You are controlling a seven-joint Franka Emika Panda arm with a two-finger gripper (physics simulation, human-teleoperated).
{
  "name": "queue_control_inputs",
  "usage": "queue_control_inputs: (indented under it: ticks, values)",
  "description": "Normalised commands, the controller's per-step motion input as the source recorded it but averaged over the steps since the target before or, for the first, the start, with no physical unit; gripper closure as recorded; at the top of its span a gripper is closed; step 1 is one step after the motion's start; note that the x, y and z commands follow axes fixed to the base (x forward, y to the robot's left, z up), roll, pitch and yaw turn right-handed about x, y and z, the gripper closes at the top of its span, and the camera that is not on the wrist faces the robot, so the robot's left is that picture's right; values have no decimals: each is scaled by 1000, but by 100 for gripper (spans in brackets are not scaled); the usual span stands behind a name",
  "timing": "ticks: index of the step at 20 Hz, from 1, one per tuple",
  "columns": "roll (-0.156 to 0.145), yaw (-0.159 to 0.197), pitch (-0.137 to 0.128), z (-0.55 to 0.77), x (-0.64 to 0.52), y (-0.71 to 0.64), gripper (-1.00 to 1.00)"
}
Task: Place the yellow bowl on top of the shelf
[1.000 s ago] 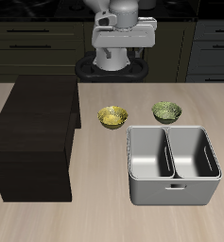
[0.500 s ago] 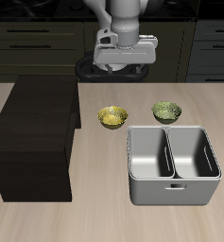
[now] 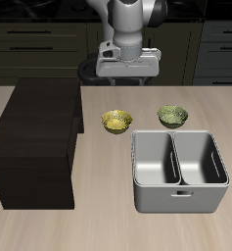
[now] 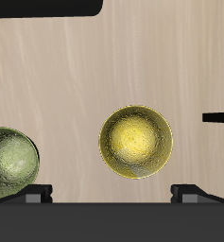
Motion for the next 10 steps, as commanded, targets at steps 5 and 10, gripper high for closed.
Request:
queue_control_inputs:
  ticks: [5,10]
  values:
    - [-15,15,5,-332,10,-73,-100]
    - [-3,-5,21,-246,-32,-40,-100]
